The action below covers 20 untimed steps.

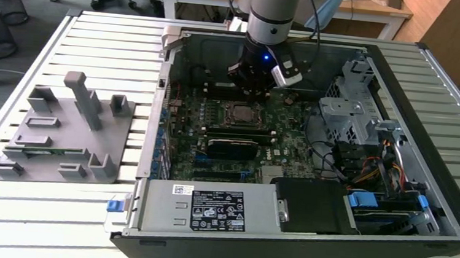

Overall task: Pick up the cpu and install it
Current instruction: 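Install the first cpu locking lever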

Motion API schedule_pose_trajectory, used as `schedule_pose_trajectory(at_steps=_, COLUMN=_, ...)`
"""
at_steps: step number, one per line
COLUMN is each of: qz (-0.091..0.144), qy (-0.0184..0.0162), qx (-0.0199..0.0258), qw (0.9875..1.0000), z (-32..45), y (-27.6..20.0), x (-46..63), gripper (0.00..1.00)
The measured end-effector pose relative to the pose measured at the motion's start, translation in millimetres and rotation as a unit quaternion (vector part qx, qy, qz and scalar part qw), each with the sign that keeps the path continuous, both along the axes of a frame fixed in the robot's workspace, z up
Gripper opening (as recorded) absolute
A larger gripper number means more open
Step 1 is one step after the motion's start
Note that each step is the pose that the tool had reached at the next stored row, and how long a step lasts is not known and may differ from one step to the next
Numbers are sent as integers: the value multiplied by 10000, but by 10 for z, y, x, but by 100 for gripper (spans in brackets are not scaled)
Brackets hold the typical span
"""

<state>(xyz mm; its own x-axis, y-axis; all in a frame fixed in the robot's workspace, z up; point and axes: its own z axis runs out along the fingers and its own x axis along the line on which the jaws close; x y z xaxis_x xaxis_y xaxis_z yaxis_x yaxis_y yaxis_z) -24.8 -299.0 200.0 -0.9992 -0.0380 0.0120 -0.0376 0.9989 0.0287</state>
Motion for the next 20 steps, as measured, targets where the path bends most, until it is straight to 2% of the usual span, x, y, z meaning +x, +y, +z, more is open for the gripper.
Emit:
schedule_pose_trajectory(at_steps=14, qz=0, qy=6, qx=0, qw=10000, z=22, y=-15, x=9, gripper=11)
schedule_pose_trajectory(at_steps=20, qz=0, qy=13, qx=-63, qw=10000, z=12, y=-15, x=13, gripper=11)
